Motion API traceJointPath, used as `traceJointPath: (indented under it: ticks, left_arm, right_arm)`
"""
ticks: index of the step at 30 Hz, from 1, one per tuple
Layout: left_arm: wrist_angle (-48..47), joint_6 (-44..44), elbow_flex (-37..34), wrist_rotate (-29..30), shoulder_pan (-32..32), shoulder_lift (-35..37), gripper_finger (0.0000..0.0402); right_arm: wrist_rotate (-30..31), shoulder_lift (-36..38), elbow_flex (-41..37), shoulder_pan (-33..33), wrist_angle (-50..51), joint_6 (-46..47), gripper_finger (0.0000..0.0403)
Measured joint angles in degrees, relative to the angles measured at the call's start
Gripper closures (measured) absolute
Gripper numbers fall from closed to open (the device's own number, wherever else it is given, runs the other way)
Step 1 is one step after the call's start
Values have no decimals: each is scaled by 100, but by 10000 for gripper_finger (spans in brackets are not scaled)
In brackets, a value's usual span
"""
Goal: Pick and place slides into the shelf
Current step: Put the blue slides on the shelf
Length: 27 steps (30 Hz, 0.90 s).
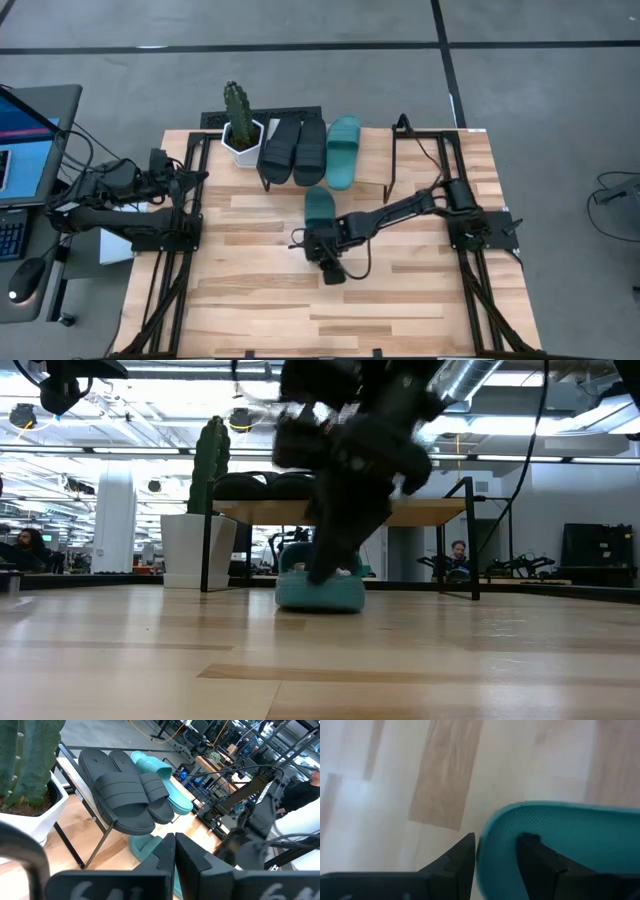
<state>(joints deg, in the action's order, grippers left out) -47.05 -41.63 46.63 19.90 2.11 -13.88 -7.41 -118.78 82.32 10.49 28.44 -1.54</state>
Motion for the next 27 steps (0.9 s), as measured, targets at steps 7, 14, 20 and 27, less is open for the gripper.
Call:
traceJointPath:
  ticks: [7, 14, 20, 27]
  left_arm:
    - [-16, 0, 0, 2, 1, 1, 402]
    - [-22, 0, 0, 1, 2, -1, 401]
    - [-24, 0, 0, 0, 0, -1, 402]
    - [-22, 0, 0, 0, 1, 0, 401]
  right_arm:
    - [-1197, -553, 43, -210, -404, 13, 271]
    - [-1651, -658, 41, -366, -453, 198, 295]
    - [-1700, -660, 36, -366, -418, 303, 357]
    - [-1509, -612, 32, -236, -384, 365, 401]
